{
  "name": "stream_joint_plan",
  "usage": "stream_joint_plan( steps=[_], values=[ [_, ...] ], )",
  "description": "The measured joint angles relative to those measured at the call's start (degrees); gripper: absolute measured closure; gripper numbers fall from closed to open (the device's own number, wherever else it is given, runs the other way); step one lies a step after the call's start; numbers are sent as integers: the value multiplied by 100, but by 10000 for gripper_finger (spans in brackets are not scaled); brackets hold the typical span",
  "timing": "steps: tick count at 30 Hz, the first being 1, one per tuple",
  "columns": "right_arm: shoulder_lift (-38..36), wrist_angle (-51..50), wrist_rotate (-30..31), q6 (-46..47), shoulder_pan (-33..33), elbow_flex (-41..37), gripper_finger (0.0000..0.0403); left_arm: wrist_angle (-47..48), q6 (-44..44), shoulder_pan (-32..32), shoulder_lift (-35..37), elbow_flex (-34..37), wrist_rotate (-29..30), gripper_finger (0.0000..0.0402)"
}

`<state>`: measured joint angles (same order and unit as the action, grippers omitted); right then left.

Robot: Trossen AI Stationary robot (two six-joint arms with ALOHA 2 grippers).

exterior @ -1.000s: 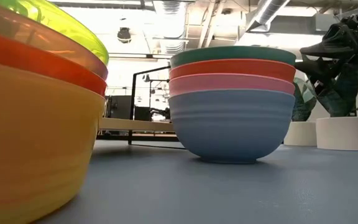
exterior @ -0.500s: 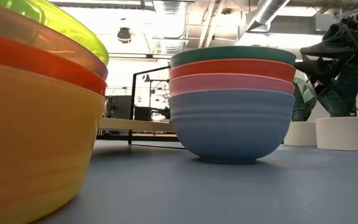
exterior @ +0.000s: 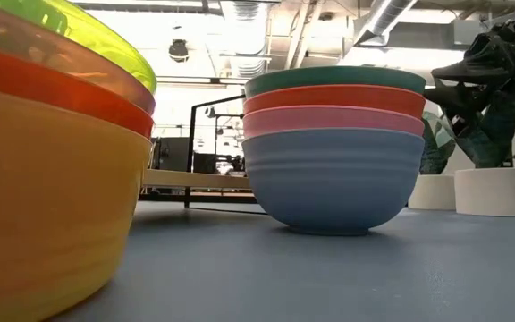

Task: Place and stack bowls onto a shelf
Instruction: Put the small green bowl on the shelf

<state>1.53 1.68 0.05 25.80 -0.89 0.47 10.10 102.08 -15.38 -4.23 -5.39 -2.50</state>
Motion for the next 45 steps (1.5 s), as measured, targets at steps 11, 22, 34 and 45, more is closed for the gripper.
stream_joint_plan(
  steps=[11, 22, 34, 45],
  values=[
    [-4, 584, 4, 1708, 0, 0, 214, 305, 256, 0, 0, -13, 126, 132],
    [-4, 600, 138, 1783, 0, 0, 214, 579, 33, -2, -7, -33, 740, 132],
    [-4, 659, 142, 1788, 0, 0, 214, 580, -152, 0, -572, -35, 1488, 132],
    [-4, 653, 144, 2363, 0, 0, 214, 209, -451, 3, -1045, -1, 1621, 132]
  ],
)
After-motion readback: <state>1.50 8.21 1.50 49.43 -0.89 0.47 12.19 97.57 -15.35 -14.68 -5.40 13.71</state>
